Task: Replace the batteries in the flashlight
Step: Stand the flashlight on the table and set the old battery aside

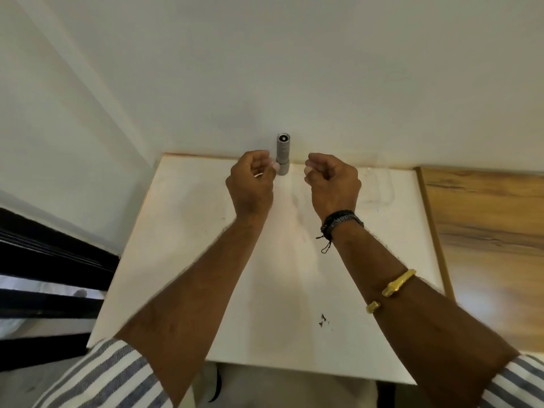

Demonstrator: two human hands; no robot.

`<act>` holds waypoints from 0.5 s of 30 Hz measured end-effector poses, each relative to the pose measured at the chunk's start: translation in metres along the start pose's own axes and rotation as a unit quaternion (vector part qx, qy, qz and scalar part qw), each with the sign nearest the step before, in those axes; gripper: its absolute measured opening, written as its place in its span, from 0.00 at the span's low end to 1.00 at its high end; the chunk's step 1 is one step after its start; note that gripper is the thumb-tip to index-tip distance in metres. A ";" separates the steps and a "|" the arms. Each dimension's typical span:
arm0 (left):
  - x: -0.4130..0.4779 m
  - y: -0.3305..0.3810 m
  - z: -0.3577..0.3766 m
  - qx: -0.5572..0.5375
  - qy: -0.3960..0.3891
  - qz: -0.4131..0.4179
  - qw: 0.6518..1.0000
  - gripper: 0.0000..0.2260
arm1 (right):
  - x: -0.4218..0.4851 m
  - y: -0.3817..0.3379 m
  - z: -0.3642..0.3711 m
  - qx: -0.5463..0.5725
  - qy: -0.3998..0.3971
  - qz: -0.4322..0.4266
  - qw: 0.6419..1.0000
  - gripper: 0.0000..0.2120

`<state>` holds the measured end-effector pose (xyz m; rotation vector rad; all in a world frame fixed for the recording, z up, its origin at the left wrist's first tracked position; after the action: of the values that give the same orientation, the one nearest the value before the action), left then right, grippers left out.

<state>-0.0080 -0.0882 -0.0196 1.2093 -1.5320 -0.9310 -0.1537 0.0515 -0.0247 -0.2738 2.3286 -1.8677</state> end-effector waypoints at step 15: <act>-0.221 0.045 0.059 0.178 -0.382 0.059 0.905 0.17 | -0.067 0.055 -0.227 -0.312 0.034 0.032 0.949 0.08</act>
<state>-0.0610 0.1381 -0.0401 1.0159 -2.4591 -1.1481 -0.1427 0.2941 -0.0296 -0.1946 2.8754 -1.0743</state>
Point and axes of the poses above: each hand's wrist, its own x-axis towards the middle knuckle, its own z-axis out of the palm, y = z × x, the point moved 9 cm from there along x, towards the middle knuckle, and after that the axes turned 13 degrees about y, right-handed, at the moved point
